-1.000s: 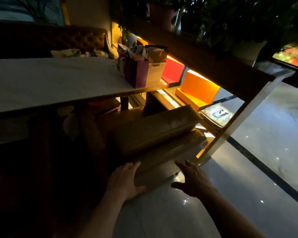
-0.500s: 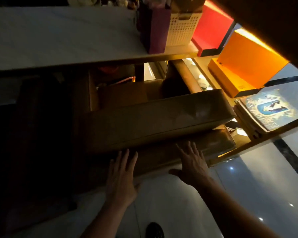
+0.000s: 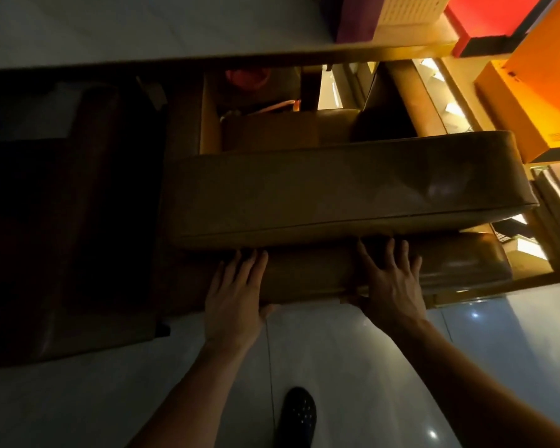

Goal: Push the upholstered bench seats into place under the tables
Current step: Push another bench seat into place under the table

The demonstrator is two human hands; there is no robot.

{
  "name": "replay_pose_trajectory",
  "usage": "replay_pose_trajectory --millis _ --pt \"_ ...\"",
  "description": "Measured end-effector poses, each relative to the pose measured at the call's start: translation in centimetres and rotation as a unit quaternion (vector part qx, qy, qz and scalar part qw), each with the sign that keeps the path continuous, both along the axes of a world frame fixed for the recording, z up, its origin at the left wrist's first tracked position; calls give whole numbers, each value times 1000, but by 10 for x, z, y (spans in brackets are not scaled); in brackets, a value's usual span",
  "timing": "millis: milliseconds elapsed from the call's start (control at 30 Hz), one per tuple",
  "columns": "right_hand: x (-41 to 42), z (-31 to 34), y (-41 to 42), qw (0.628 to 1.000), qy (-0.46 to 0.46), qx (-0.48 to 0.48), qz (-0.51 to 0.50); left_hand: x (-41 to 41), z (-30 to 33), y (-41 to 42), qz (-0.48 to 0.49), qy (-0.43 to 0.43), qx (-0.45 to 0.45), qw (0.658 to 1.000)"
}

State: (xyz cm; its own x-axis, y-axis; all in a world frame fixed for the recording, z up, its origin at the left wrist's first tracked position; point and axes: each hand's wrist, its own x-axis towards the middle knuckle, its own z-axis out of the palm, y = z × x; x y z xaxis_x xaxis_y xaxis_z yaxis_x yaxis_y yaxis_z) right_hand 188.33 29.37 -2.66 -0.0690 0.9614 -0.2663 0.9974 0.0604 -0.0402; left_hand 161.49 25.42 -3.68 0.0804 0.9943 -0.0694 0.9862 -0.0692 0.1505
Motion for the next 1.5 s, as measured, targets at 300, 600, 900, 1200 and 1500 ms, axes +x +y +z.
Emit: replay_pose_trajectory --millis 300,600,900,1200,1500 --pt "-29 2 -30 1000 -13 -18 8 -26 -1 -27 6 -12 12 1000" --pt "-85 0 -118 999 12 -51 9 -84 2 -112 14 1 24 1000" --pt "-127 0 -193 996 15 -82 -6 -134 -3 -191 5 -32 -20 999" --pt "-141 0 -157 999 -11 -43 3 -144 -6 -151 1 -50 -14 999" --pt "-135 -8 -77 1000 -8 0 19 -141 -10 -73 3 -61 6 998"
